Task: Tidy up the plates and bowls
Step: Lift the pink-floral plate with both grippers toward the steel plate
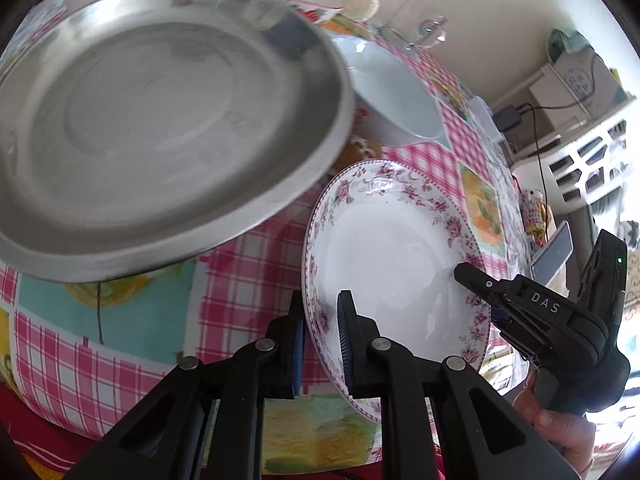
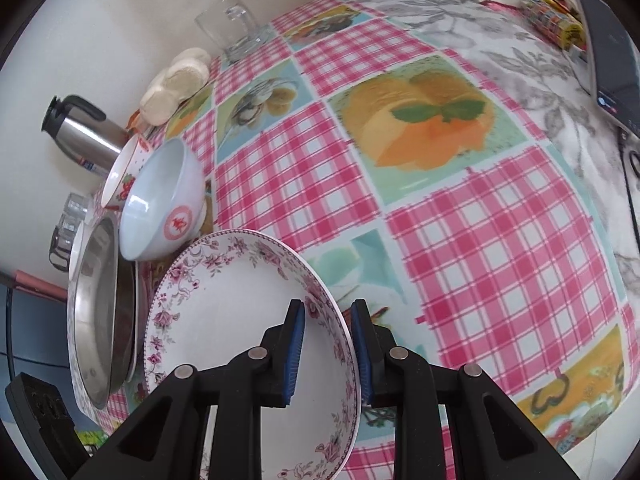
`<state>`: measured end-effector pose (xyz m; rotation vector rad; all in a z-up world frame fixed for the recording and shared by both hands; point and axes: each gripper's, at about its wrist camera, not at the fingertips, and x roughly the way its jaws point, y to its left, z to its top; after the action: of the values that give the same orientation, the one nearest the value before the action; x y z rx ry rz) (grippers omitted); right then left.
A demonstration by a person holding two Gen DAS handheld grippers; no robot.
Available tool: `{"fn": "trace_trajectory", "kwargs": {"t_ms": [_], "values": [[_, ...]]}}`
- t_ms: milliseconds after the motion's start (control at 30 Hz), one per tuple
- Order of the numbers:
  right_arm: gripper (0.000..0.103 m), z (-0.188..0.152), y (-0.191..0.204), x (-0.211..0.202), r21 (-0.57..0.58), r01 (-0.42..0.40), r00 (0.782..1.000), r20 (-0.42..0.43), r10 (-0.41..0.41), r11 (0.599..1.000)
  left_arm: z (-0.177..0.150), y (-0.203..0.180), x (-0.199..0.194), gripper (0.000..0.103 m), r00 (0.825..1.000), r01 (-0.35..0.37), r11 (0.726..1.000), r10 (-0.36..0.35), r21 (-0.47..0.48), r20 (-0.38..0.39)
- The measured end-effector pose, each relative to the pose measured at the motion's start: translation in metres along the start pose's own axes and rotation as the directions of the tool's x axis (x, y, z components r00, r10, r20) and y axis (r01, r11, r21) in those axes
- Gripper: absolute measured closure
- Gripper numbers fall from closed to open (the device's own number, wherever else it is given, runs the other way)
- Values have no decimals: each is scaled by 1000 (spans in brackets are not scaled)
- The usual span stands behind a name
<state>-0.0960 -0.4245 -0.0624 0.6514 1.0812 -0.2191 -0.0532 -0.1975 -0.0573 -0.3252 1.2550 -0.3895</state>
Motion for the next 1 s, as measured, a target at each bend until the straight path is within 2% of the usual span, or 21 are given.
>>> {"fn": "trace_trajectory", "kwargs": {"t_ms": [100, 200, 400, 533, 800, 900, 1000], "values": [[77, 0, -4, -3, 2, -2, 1000, 13, 2, 1000, -1, -13, -8, 87, 999, -31, 996, 27, 78, 45], [77, 0, -7, -7, 11, -8, 1000, 28, 8, 1000, -1, -22, -13, 85, 997, -27, 992, 19, 122, 73], [77, 2, -13, -19, 35, -29, 998, 65, 27, 999, 2, -27, -12, 85, 997, 15, 992, -24, 124, 73], [77, 1, -10, -34, 26, -36, 993, 113, 33, 999, 2, -32, -23, 85, 991, 27, 988, -45, 151, 122], [77, 1, 6, -70, -23, -85, 965, 247, 88, 996, 11, -38, -48, 85, 972, 76, 983, -110, 167, 207], [77, 1, 16, -75, -49, -103, 955, 275, 113, 993, 17, -29, -55, 85, 967, 96, 985, -127, 146, 220], [77, -1, 25, -74, -68, -121, 950, 280, 135, 990, 23, -22, -63, 85, 963, 86, 987, -116, 133, 243]]}}
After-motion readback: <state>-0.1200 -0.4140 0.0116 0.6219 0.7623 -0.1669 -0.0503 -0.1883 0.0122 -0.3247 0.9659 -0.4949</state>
